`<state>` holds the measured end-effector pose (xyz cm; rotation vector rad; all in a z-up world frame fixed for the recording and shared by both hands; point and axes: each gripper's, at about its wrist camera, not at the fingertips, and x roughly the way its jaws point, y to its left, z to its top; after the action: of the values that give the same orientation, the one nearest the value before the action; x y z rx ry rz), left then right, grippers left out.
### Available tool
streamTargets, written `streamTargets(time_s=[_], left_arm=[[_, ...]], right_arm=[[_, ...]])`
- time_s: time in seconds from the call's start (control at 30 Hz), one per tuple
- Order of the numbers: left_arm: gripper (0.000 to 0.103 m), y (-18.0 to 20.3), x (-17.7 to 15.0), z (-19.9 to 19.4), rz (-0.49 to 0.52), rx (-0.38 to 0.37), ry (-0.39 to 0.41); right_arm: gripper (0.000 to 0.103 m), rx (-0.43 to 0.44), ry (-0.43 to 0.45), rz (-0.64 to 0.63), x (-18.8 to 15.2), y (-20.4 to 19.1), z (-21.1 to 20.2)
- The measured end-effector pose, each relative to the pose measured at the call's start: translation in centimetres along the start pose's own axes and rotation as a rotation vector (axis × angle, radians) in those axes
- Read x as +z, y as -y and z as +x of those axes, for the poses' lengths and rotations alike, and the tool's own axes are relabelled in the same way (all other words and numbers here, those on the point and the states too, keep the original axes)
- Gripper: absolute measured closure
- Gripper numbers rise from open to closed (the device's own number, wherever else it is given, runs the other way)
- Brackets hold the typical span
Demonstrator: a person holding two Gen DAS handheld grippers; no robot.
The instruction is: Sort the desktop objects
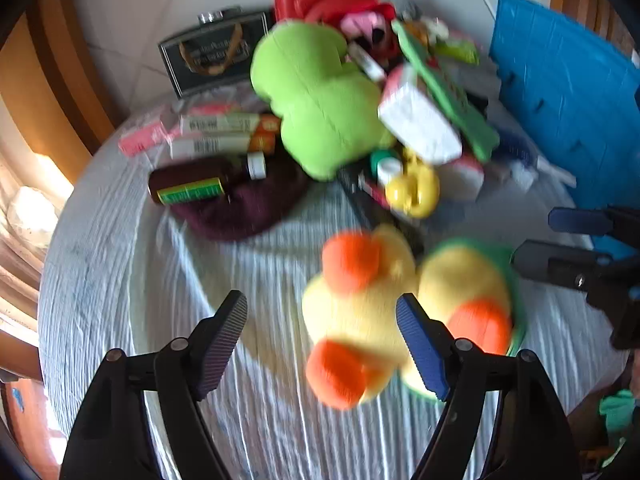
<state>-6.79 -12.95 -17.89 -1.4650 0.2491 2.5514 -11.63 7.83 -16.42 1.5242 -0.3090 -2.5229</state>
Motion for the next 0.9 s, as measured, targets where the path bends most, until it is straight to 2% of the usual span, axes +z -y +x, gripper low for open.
streamTargets(time_s=[0.07,0.13,0.17,0.27,0.43,0.6,0.77,0.8,0.83,0.9], left_arm=[[0.026,0.0,-1.0,0.8,0.011,-0.020,-0.044],[0.026,0.0,-2.0,1.5,0.054,-0.049,-0.065],[0.026,0.1,-2.2,2.0,0.086,-0.058,-0.071],[0.026,0.2,-2.4,3.1,0.170,-0.106,-0.099],[0.021,0.1,-1.8,4.3,0.242,-0.196,-0.097],[0.017,0.9,-1.5,5.7,0.332,-0.219,-0.101],[0.017,1.1,-0.9,7.3,0.360,-0.258,-0.117],[0.018,1.2,-0.9,7.6,0.369,-0.268,-0.116],[0.022,1.2,-0.9,7.6,0.376,-0.276,-0.109],[0.029,1.2,-0.9,7.0,0.390,-0.287,-0.087]], right_arm=[[0.014,0.005,-0.035,0.029,-0.9,-0.1,0.7],[0.002,0.002,-0.050,0.044,-1.9,-0.7,1.3],[0.000,-0.005,-0.045,0.052,-2.4,-1.1,1.5],[0.000,-0.030,-0.035,0.134,-3.6,-1.9,2.5],[0.000,-0.118,-0.048,0.238,-4.8,-2.3,4.6],[0.000,-0.098,-0.058,0.343,-5.0,-1.2,6.8],[0.000,-0.084,-0.028,0.368,-4.9,-0.8,7.1],[0.004,-0.082,-0.028,0.367,-5.0,-0.8,7.2],[0.011,-0.078,-0.022,0.363,-5.0,-1.0,7.1],[0.019,-0.087,-0.002,0.354,-5.1,-1.3,6.4]])
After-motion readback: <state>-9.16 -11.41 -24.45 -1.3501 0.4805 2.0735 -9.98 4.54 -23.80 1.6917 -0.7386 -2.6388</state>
